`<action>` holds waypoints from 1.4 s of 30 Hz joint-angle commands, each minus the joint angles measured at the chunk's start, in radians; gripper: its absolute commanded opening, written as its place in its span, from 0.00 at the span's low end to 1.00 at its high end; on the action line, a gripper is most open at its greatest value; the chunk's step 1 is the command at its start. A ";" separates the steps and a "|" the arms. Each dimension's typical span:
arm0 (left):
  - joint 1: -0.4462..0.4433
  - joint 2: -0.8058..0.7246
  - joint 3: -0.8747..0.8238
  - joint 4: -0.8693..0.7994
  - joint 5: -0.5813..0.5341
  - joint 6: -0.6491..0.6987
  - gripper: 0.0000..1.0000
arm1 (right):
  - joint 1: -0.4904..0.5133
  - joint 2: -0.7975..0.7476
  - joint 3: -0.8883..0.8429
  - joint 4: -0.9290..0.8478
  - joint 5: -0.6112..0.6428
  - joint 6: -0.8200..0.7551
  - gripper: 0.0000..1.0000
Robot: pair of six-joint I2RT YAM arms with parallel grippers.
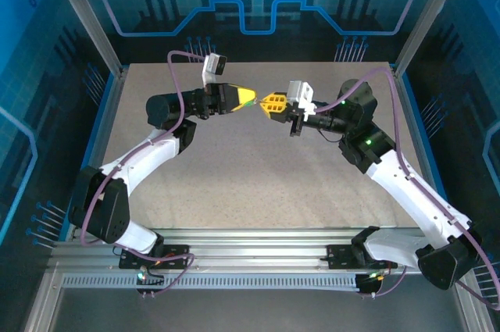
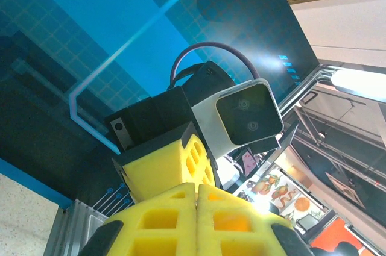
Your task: Remove the keys from the keyring
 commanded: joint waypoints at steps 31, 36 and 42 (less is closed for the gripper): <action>0.078 -0.070 -0.006 -0.182 0.139 0.205 0.60 | -0.146 0.125 0.121 -0.110 -0.493 0.117 0.00; 0.041 -0.043 0.032 -0.174 0.175 0.184 0.61 | -0.151 0.151 0.147 -0.127 -0.529 0.118 0.00; 0.000 -0.008 0.072 -0.169 0.208 0.164 0.61 | -0.151 0.155 0.157 -0.123 -0.549 0.135 0.00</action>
